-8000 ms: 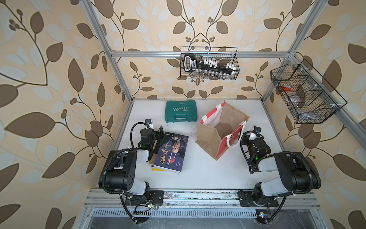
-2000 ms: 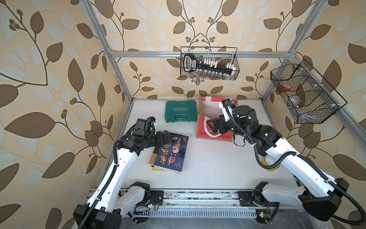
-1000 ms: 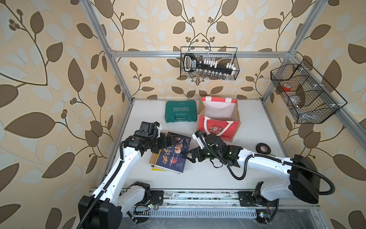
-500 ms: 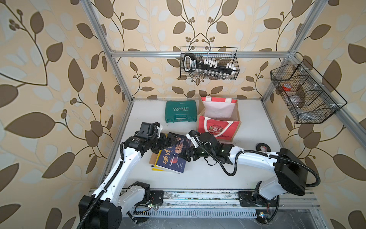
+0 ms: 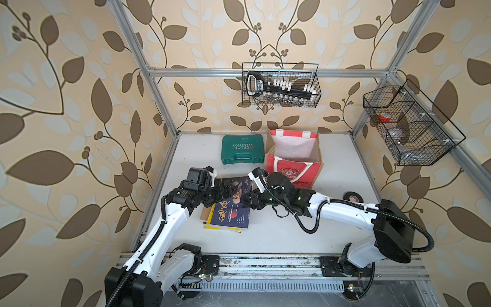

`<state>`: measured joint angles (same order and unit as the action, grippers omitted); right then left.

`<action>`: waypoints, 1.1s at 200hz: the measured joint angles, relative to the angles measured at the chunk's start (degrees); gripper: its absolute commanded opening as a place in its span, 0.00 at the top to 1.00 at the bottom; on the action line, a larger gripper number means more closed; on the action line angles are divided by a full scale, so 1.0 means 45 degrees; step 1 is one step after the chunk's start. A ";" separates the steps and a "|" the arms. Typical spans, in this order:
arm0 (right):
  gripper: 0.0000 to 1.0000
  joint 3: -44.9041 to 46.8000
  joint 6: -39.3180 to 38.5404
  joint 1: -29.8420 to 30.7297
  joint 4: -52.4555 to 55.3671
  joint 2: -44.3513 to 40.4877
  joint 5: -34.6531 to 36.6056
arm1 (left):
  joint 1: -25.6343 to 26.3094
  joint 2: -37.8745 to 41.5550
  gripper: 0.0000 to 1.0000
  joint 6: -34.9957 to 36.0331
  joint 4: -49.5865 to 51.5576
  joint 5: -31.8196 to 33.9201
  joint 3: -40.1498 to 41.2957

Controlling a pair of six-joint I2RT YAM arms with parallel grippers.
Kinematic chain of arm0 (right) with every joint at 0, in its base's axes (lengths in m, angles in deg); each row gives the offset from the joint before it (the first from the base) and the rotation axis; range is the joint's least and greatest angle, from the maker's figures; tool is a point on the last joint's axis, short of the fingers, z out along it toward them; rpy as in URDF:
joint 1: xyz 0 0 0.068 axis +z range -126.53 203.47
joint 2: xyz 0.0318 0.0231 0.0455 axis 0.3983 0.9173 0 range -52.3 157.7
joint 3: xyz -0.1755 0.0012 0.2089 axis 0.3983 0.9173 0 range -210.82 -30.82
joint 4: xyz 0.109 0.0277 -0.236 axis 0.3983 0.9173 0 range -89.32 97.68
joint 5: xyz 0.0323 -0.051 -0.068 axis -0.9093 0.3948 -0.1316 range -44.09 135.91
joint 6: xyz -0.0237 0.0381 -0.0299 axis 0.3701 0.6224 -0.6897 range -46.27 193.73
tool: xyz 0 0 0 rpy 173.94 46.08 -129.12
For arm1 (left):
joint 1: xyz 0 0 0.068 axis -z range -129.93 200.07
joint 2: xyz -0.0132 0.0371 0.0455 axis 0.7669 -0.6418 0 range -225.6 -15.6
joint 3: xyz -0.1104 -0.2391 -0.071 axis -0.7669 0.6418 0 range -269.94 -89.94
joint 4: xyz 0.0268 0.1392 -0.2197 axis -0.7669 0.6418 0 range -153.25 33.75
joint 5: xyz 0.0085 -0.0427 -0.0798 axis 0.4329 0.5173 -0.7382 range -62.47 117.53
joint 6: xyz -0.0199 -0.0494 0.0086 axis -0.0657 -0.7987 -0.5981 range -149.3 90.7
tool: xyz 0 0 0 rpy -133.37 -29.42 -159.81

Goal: Put the books into the canvas bag
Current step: Pick up the book from the book.

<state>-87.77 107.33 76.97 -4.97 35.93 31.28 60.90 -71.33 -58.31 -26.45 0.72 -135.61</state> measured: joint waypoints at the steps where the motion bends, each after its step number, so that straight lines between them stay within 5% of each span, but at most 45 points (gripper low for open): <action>1: 0.61 -0.0015 -0.0019 0.0000 0.0000 0.0010 -0.0005 | 0.0000 0.0010 0.01 0.0000 -0.0005 -0.0005 0.0005; 28: 0.68 -0.0311 -0.0015 -0.0029 0.0019 0.0233 0.0160 | 0.0000 0.0151 0.01 -0.0044 -0.0034 0.0000 0.0063; 56: 0.91 -0.0427 0.0073 -0.0233 0.0049 0.0573 0.0151 | 0.0000 0.0554 0.01 -0.0223 -0.0102 -0.0024 0.0228; 101: 1.00 -0.0607 0.0068 -0.0602 0.0097 0.0724 -0.0228 | 0.0005 0.1161 0.01 -0.0379 -0.0185 -0.0083 0.0155; 162: 1.00 -0.0656 -0.0797 -0.1214 0.0151 -0.0510 -0.1676 | 0.0015 0.1807 0.01 0.0287 0.1229 0.0146 -0.2317; 220: 1.00 -0.0627 -0.0403 -0.3133 -0.0034 -0.3002 -0.3351 | 0.0019 0.1860 0.01 0.0981 0.0675 -0.0962 -0.3133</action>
<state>-90.59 105.52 62.87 -5.12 22.42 16.20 60.99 -62.95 -53.90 -23.41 -3.60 -149.70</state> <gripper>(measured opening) 0.110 0.990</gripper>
